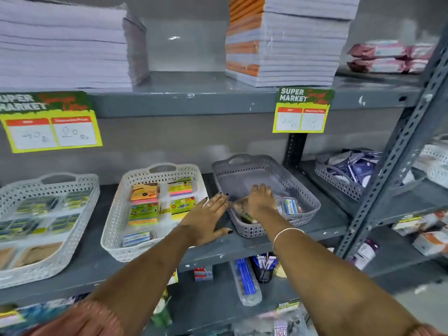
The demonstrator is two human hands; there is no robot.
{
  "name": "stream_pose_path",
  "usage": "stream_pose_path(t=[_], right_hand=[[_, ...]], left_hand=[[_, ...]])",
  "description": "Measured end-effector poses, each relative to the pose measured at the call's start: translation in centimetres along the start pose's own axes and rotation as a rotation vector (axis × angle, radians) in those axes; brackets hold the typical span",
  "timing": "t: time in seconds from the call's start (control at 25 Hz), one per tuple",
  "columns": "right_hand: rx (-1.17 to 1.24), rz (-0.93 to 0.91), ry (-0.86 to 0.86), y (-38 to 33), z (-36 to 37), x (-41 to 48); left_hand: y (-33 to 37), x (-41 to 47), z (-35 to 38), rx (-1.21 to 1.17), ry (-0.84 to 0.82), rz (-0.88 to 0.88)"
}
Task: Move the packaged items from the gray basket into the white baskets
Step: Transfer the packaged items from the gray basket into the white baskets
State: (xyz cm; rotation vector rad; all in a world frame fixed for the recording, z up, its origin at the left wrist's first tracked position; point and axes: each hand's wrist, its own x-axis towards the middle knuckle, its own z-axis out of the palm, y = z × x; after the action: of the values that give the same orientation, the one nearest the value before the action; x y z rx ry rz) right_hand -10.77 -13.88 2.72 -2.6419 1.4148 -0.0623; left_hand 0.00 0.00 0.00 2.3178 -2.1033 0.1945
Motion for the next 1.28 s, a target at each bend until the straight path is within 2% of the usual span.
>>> stream_pose_path(t=[0.12,0.2,0.28,0.4,0.76,0.92,1.12,1.28], right_hand=[[-0.042,0.066,-0.147,1.1,1.8,2.0],[-0.056,0.041,-0.237,1.1,2.3,2.9],[-0.066,0.003,-0.287,0.8,2.4,3.7],[-0.075,0.037,-0.335,0.5,2.5,4.4],[-0.041,0.083,-0.224,-0.1,1.9,3.0],[-0.096,0.084,-0.179,-1.0,0.1,3.4],[-0.064,-0.054,-0.137,-5.6,-1.9,4.4],[-0.028,-0.233,-0.061,-13.5,-2.6,3.1]], left_hand=[[0.3,1.6,0.9,0.014,-0.078,0.036],[0.3,2.1,1.5,-0.003,-0.071,0.049],[0.2,2.4,1.9,-0.028,-0.066,0.052],[0.1,2.5,2.3,-0.020,-0.066,0.032],[-0.1,2.7,2.8,-0.032,-0.077,0.029],[-0.6,1.6,1.7,-0.118,-0.095,-0.012],[-5.9,-3.9,-1.6,-0.103,-0.019,-0.220],[-12.4,-11.8,-3.0,-0.052,-0.032,-0.454]])
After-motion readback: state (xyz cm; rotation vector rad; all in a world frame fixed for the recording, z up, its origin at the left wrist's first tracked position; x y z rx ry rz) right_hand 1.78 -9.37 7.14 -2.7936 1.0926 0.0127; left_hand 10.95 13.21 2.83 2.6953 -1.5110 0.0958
